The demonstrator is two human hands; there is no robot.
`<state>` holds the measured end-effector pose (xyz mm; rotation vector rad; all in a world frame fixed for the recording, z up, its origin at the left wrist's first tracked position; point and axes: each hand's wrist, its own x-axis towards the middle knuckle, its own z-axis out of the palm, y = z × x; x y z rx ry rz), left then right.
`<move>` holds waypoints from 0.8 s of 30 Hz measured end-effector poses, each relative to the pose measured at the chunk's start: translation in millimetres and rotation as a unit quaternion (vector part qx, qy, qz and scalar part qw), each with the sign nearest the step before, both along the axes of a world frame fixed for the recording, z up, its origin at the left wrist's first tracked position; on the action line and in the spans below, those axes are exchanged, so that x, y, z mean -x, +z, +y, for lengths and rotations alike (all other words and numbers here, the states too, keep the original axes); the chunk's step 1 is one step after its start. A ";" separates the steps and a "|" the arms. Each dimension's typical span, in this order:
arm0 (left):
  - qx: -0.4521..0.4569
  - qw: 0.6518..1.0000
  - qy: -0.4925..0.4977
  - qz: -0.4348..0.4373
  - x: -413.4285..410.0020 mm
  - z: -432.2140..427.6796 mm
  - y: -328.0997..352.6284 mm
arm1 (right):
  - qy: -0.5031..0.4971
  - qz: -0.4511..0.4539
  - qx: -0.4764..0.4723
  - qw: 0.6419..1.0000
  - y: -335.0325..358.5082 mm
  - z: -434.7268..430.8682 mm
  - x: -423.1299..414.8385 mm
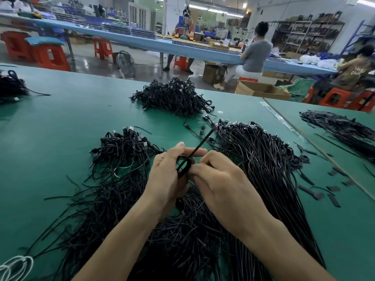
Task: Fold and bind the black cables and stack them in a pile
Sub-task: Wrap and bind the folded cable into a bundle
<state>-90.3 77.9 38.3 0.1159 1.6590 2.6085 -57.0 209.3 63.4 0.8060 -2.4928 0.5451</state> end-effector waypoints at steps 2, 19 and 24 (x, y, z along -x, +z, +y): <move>0.018 1.000 0.012 -0.017 -0.3 0.8 0.4 | 0.001 0.031 -0.037 0.999 -0.1 0.5 -2.5; 0.159 0.954 -0.238 -0.091 -0.6 -4.6 -13.3 | 0.047 -0.013 -0.097 0.994 13.7 21.1 3.7; 0.133 0.934 -0.319 -0.089 2.7 -7.0 -13.7 | -0.010 -0.122 0.039 0.992 3.8 29.8 10.4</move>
